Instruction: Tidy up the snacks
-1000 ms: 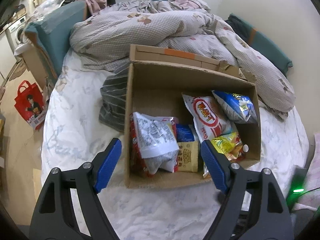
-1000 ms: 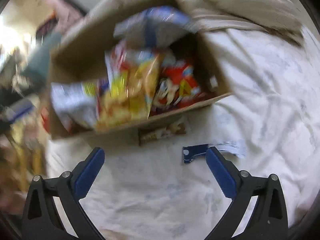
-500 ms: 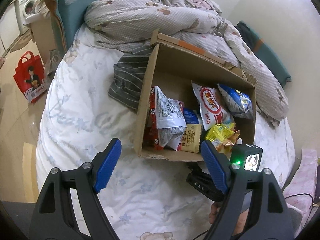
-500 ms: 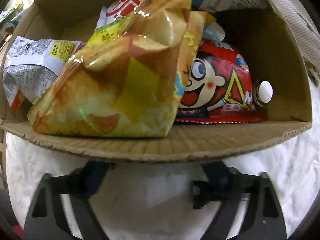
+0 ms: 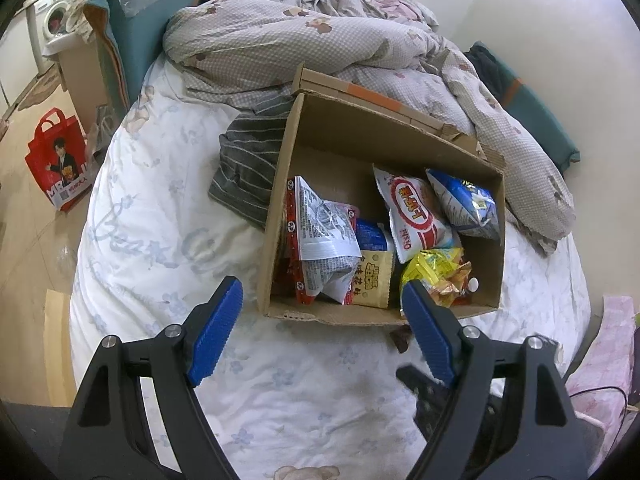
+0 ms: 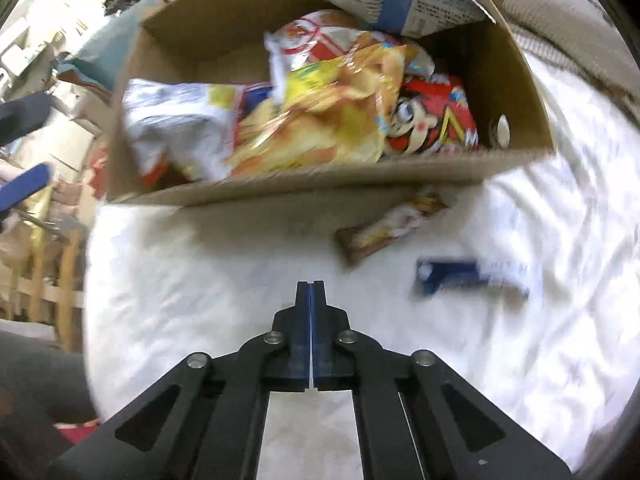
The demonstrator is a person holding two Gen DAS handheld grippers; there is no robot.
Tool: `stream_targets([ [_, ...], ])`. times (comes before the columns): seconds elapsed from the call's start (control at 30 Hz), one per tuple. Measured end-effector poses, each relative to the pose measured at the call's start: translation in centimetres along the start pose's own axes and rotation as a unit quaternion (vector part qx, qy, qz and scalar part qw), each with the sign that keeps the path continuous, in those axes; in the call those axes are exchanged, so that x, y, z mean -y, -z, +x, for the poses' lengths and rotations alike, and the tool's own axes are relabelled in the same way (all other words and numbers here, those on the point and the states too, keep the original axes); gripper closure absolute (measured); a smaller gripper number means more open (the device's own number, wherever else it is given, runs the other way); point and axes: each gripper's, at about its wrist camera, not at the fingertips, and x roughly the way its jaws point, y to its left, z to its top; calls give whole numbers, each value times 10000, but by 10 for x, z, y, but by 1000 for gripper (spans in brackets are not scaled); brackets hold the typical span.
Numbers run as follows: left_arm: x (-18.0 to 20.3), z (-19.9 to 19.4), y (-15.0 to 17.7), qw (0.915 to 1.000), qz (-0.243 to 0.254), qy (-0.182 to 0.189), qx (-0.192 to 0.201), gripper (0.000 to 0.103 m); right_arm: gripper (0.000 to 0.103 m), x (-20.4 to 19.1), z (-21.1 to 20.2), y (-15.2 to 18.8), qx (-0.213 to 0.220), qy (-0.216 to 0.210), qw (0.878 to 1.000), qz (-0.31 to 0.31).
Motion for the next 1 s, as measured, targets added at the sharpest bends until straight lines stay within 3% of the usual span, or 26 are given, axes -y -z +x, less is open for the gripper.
stream_targets([
  [0.17,-1,0,3,9999,-70,37,-79,24,102,-5,-18,26,-133,-247,9993,229],
  [0.3,6,2,8,9998,180,16,-122,24,88,34,-24,10,-107,57,9961,879],
  [0.33,8,4,10,9995,266,5,-170,24,74,46,-23,3,-80,201,9943,1042],
  [0.37,10,6,12,9993,313,5,-210,24,47,60,-25,1,-78,312,9910,1302],
  [0.43,12,9,14,9992,309,16,-243,24,18,92,-26,-4,-24,423,9789,2000],
  [0.53,15,12,15,9991,321,26,-276,24,16,119,-6,-17,-355,894,9735,2076],
  [0.63,16,14,16,9989,361,15,-303,24,13,130,18,-27,-660,815,9736,2029],
  [0.7,15,16,17,9989,349,19,-322,24,5,131,27,-33,-685,829,9755,1922],
  [0.8,14,20,18,9988,314,4,-377,24,3,122,36,-43,-674,1046,9812,1478],
  [0.83,13,21,18,9988,299,2,-396,24,4,119,38,-44,-660,1105,9817,1403],
  [0.93,14,23,18,9987,297,11,-409,24,25,107,40,-40,-515,1433,9795,1317],
  [1.0,15,23,18,9987,321,16,-397,24,32,101,38,-35,-445,1470,9804,1237],
])
